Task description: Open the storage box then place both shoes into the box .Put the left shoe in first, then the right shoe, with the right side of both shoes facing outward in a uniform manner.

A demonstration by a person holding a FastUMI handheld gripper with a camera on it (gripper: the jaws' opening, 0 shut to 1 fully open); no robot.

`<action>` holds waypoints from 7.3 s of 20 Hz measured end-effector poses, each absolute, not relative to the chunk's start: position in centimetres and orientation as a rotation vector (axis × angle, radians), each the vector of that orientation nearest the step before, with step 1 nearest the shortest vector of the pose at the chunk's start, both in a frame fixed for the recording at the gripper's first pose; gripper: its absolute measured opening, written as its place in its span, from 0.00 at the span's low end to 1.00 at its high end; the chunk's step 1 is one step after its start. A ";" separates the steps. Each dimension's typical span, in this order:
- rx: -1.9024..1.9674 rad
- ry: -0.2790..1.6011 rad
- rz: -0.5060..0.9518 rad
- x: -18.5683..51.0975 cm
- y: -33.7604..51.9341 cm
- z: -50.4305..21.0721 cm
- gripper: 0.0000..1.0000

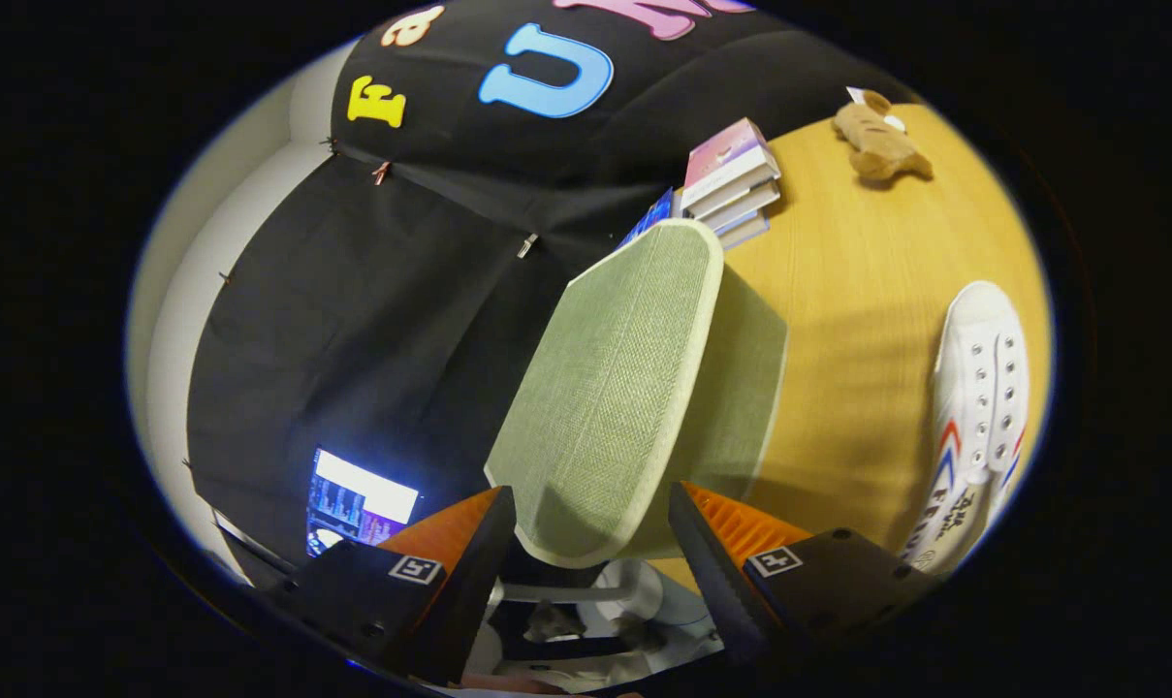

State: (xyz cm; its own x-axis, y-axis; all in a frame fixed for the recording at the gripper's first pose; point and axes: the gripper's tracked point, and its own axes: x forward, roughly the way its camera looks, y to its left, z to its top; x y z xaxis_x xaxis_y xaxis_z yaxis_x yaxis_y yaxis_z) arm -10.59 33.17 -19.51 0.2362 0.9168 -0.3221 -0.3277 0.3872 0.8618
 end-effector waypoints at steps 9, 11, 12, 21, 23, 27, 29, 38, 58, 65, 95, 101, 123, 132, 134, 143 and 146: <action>1.001 1.139 1.025 -10.4 35.6 -19.5 0.61; 1.043 1.158 1.021 -10.4 34.8 -18.9 0.49; 1.045 1.147 0.989 -10.2 34.8 -19.6 0.33; 1.065 1.185 1.017 -10.7 35.7 -18.0 0.05; 1.060 1.184 1.015 -10.5 35.9 -17.0 0.05; 1.026 1.177 1.024 -10.4 36.3 -14.6 0.05; 1.011 1.167 1.044 -10.3 37.1 -12.8 0.05; 0.860 1.082 1.169 -10.4 45.2 -4.8 0.06; 0.563 1.094 1.096 -10.4 60.9 -8.6 0.52; 0.453 0.835 0.959 -6.5 48.5 -6.9 0.98; -0.111 0.947 0.332 -2.7 11.0 -35.1 0.99; -0.022 0.979 0.420 -3.1 12.3 -35.7 0.73; 0.238 0.966 0.261 -3.7 12.2 -30.0 0.05; 0.393 0.846 0.302 -3.2 19.0 -15.2 0.05; 0.421 0.826 0.348 -2.9 22.3 -12.5 0.05; 0.425 0.858 0.475 -3.0 36.1 -10.7 0.05; 0.413 0.905 0.482 -3.3 39.7 -13.0 0.05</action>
State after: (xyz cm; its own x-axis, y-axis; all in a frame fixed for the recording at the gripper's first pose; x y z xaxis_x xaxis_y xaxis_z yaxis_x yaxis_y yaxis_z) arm -3.35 39.72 -13.02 0.5262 0.5578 -0.6419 -0.2209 0.8186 0.5302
